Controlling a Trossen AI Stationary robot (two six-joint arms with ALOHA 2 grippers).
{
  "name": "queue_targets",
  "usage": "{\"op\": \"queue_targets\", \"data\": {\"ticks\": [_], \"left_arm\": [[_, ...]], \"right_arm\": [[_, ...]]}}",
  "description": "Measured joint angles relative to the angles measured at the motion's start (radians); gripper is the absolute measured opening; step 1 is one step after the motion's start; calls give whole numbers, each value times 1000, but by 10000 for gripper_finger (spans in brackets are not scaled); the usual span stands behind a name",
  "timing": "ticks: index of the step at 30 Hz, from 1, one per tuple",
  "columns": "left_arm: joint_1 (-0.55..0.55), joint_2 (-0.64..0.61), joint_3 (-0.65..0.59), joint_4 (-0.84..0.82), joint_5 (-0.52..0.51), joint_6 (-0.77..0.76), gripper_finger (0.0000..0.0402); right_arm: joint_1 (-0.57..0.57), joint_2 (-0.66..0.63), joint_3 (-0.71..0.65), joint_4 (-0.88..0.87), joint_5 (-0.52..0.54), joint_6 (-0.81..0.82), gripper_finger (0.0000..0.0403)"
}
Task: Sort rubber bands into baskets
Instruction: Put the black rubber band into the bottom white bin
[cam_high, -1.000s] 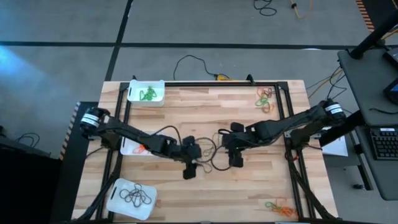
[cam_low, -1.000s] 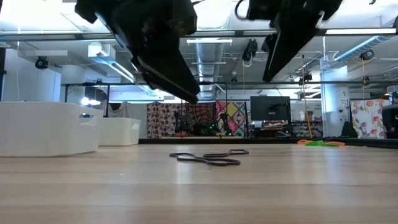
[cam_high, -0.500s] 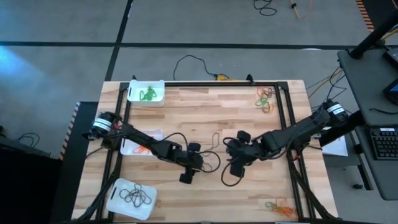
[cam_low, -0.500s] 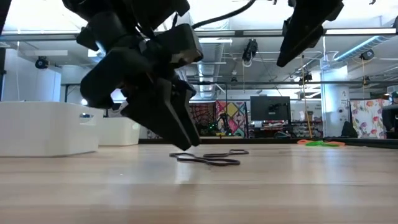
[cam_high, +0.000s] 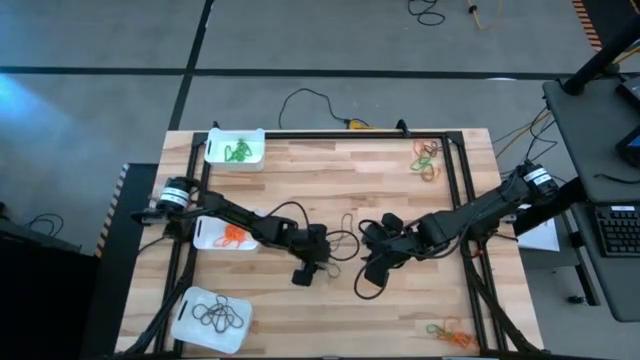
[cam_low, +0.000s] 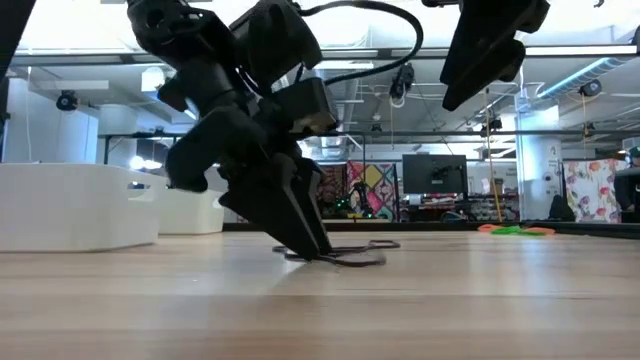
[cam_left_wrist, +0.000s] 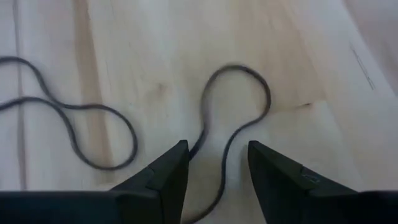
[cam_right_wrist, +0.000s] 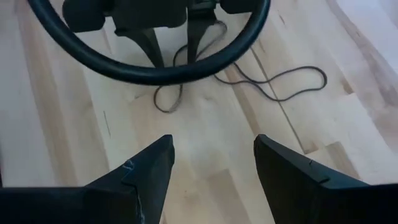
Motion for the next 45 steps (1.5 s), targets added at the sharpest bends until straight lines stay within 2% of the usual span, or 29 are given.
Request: {"op": "queue_targets", "data": {"ticks": [5,11,17,23,34,41,45], "left_arm": [[-6,49,4,10,4,44,126],[-9,87,6,21,-68,-33,72],[-7,90,5,8,-88,-112,6],[-17,60,10,-17,-96,-207,1],[-69,-147,6,-150,-135,-463,0],[-189,-296,8,-319,-144,-626,0],[-287,-381,60,-556,-144,-794,0]], "right_arm": [[1,0,0,0,-3,21,215],[1,0,1,1,-29,43,215],[6,0,2,-1,-59,64,215],[41,0,2,-5,-59,84,215],[78,-3,2,-16,-56,74,215],[151,-5,2,-14,-48,102,215],[203,-4,2,0,-9,126,215]]}}
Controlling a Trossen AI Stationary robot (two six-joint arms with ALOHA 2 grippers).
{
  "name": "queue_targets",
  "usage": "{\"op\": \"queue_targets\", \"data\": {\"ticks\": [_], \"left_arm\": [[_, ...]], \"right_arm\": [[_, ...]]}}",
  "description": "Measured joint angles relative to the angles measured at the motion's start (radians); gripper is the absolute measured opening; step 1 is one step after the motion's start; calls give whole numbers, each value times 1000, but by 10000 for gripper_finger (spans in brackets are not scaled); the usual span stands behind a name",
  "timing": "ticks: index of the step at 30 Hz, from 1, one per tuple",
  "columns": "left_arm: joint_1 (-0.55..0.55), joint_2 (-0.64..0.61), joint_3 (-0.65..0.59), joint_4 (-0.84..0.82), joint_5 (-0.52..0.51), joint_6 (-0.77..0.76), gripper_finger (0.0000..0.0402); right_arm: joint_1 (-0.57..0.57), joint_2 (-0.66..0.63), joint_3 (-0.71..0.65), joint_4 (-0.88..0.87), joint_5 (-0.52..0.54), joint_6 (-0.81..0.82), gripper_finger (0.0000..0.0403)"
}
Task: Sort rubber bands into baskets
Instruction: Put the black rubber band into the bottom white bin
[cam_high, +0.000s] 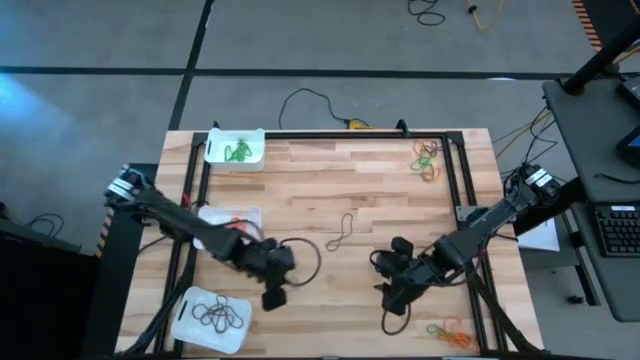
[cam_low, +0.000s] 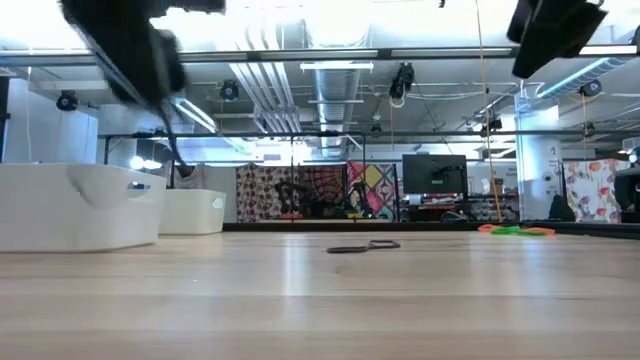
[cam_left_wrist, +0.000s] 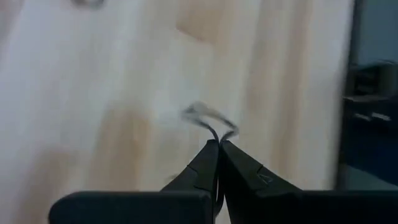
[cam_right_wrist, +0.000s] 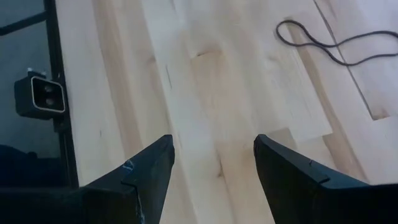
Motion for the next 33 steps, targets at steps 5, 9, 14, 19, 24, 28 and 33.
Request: {"op": "queue_targets", "data": {"ticks": [5,9,14,19,24,28,33], "left_arm": [[-133,-53,183,-294,90,-245,0],[-262,-33,288,-502,195,-393,0],[-368,-4,227,-543,267,-623,0],[-377,17,51,-480,277,-768,0],[-375,33,-59,-332,287,-819,0],[-381,42,-85,-329,287,-815,9],[-380,36,-80,-332,286,-816,58]], "right_arm": [[39,10,0,3,45,8,215],[49,10,0,18,71,3,215],[55,10,0,18,77,-25,215],[72,13,0,17,93,-51,215],[101,11,0,14,89,-33,215],[141,1,0,6,85,-6,215],[178,-18,0,-30,84,29,215]]}}
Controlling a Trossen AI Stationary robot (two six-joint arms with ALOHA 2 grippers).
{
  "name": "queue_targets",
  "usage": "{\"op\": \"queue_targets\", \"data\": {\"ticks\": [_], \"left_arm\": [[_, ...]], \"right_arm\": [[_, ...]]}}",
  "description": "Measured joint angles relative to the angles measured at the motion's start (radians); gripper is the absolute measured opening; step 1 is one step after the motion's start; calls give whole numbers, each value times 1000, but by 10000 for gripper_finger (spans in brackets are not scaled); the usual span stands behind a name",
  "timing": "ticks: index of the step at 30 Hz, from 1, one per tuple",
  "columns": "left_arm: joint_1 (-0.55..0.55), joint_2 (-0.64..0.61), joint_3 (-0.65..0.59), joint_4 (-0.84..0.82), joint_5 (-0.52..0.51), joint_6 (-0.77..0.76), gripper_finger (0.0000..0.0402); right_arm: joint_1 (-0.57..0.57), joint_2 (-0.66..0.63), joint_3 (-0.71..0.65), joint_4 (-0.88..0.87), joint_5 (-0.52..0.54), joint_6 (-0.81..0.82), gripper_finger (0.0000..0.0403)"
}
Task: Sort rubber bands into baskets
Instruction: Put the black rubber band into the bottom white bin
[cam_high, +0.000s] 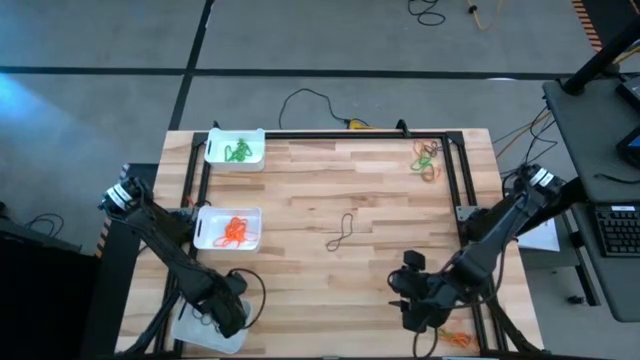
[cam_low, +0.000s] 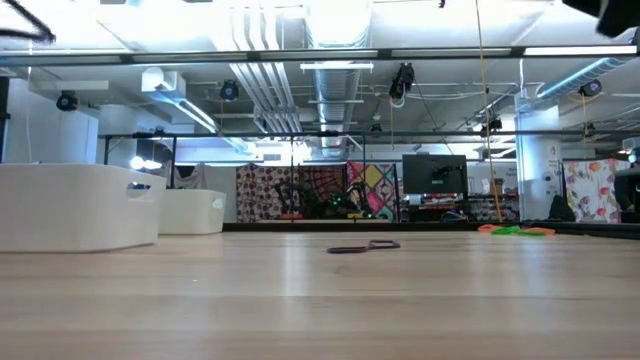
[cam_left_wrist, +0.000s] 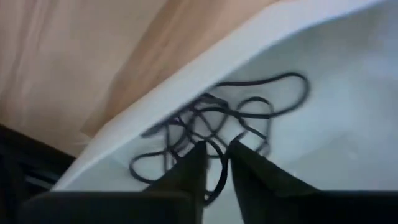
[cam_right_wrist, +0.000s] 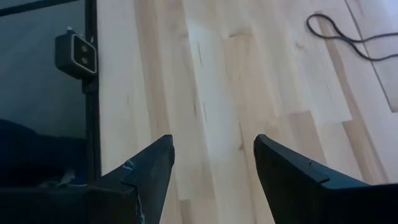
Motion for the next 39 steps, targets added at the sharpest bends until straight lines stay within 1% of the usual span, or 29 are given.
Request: {"op": "queue_targets", "data": {"ticks": [2,5,9,12,16,21,25,27,29,31,33,34,36,39], "left_arm": [[0,-4,34,-1,-17,3,84],[0,-6,118,-36,-55,26,126],[34,-6,236,-157,-128,104,177],[113,-7,290,-240,-230,193,207],[275,-7,299,-171,-364,393,231],[472,-4,221,128,-385,714,247],[571,-4,127,392,-447,917,255],[598,-4,65,537,-512,977,257],[620,-4,-4,699,-571,1025,257],[633,-4,-77,900,-623,1088,256],[645,11,-146,1111,-630,1173,256],[650,22,-173,1185,-629,1197,256],[661,55,-209,1262,-628,1200,256],[667,122,-215,1299,-623,1190,256]], "right_arm": [[10,-17,0,-16,-1,13,215],[19,-54,0,-31,-18,27,215],[19,-120,0,-55,-22,33,215],[18,-171,0,-89,1,25,215],[10,-227,0,-151,123,16,215],[-27,-272,0,-176,226,29,215],[-46,-282,0,-176,272,33,215],[-56,-282,0,-177,275,33,215],[-65,-282,0,-183,299,33,215],[-74,-279,0,-190,361,32,215],[-81,-275,0,-191,442,32,215],[-82,-274,0,-189,478,33,215],[-85,-274,0,-183,532,35,215],[-87,-274,0,-178,543,46,215]]}}
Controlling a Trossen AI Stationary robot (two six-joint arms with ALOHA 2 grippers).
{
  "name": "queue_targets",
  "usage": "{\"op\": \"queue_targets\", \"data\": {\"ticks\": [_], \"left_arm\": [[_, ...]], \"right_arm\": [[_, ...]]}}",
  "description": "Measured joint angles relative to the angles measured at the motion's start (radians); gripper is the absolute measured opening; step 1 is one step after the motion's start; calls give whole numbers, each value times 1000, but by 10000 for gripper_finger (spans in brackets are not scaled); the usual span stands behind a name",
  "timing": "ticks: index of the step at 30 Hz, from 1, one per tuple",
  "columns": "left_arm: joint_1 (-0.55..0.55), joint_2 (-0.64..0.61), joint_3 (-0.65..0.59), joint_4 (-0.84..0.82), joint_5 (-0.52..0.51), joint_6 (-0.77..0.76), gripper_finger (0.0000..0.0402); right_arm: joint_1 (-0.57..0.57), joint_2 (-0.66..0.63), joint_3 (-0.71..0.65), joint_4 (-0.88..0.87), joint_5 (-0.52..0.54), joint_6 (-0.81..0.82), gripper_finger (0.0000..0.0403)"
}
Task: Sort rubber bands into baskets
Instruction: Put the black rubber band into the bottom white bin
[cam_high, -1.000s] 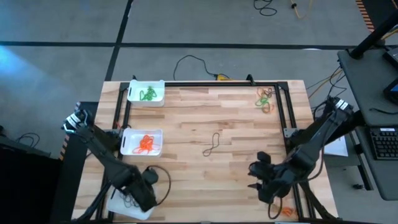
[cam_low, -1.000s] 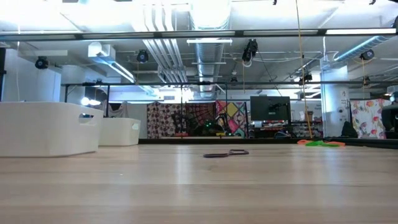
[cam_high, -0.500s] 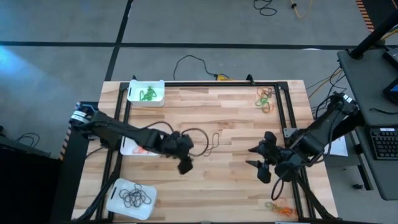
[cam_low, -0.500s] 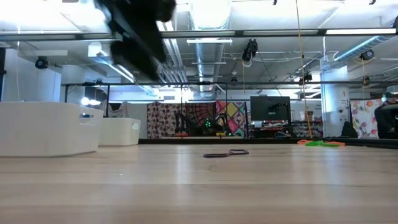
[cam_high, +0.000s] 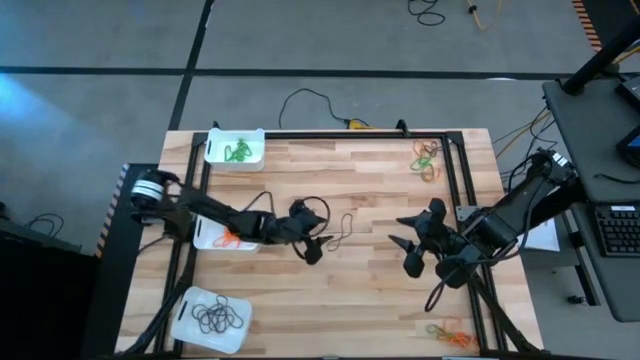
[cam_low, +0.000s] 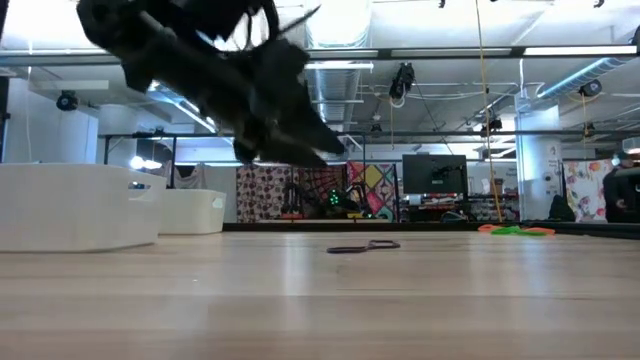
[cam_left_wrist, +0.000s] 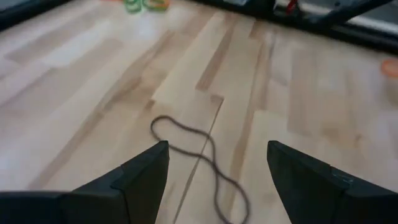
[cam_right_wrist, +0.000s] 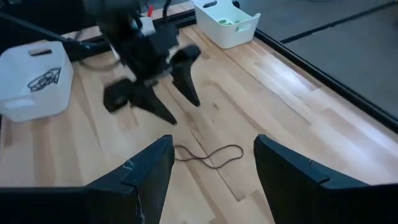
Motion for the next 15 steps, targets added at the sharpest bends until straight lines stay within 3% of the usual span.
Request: {"op": "queue_targets", "data": {"ticks": [5,15], "left_arm": [[-2,163,113,-59,2,38,256],[0,377,379,-389,-41,-138,211]], "right_arm": [[0,0,0,1,-7,36,215],[0,0,0,5,-72,104,215]]}}
